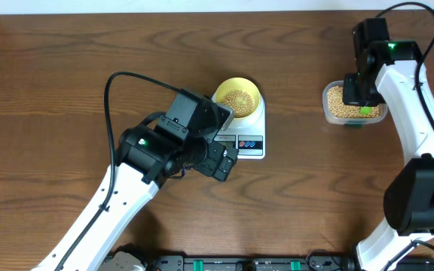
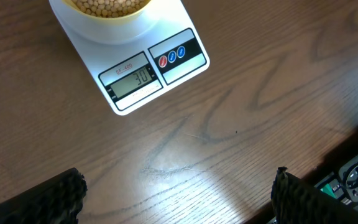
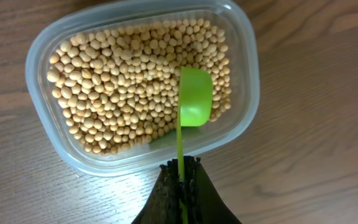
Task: Scoop item into bowl and weigh 50g on scale
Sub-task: 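Move the empty scoop back down into the soybean tub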
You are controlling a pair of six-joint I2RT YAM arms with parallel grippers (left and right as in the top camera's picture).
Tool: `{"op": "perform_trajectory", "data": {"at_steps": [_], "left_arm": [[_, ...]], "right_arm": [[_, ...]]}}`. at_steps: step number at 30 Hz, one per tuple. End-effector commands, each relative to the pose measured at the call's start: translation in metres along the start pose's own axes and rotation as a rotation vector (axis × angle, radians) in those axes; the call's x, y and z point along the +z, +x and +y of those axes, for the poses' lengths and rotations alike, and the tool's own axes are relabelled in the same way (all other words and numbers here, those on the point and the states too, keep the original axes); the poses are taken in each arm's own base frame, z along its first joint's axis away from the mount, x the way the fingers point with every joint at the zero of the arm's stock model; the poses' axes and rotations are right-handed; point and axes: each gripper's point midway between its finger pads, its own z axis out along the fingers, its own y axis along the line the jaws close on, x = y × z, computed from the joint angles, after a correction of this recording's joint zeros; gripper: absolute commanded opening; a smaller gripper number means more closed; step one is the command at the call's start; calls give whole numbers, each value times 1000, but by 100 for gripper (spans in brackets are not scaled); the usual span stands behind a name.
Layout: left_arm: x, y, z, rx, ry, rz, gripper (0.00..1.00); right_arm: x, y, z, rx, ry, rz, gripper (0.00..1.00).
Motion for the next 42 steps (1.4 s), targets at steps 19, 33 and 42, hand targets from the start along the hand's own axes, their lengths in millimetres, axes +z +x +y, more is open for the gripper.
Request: {"op": "perform_trajectory", "data": {"at_steps": [19,33,42], "left_arm": [[0,0,0,-5,7,-1,98],[0,0,0,-5,7,-1,98],[0,0,0,-5,7,-1,98]], "right_arm": [[14,13,35,57,-348,78,1],[13,4,0,194,-575,83,1],[13,3,-11,205,-626,68,1]]}}
